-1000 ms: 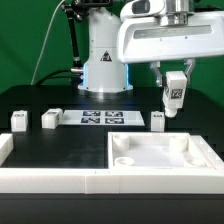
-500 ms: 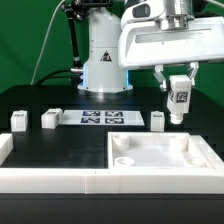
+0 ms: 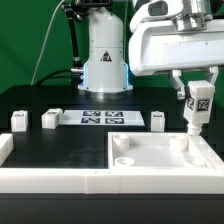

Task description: Assemble one leg

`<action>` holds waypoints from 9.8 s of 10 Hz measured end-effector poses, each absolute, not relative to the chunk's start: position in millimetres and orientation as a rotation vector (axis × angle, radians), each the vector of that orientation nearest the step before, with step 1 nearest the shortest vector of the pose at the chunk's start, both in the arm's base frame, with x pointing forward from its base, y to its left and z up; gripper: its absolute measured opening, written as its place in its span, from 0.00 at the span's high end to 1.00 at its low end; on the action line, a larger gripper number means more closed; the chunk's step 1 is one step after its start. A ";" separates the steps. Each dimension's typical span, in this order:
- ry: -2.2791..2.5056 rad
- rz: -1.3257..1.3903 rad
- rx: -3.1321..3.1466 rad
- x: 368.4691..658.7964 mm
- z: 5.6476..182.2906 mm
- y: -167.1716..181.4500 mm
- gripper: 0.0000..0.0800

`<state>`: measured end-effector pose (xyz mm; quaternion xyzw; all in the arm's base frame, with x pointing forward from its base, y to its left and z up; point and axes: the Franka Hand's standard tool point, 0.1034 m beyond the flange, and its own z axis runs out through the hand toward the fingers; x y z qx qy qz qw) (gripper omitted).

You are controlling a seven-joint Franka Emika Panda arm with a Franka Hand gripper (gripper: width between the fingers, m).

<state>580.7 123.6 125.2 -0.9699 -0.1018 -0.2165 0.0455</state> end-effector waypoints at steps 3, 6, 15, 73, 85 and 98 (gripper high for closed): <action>-0.314 -0.658 -2.962 579.9 124.4 124.0 0.64; -0.366 -0.665 -2.961 591.8 119.9 123.7 0.64; -0.421 -0.652 -2.971 610.5 98.1 113.1 0.64; 1.666 0.234 -2.598 627.2 77.9 126.0 0.63; 0.049 0.176 -3.027 625.6 77.3 130.2 0.19; 0.139 0.171 -3.028 626.2 74.3 118.6 0.63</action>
Offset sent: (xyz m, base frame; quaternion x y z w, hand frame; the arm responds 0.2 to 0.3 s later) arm 0.0000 0.0000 0.0000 0.0000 0.0000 0.0000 1.0000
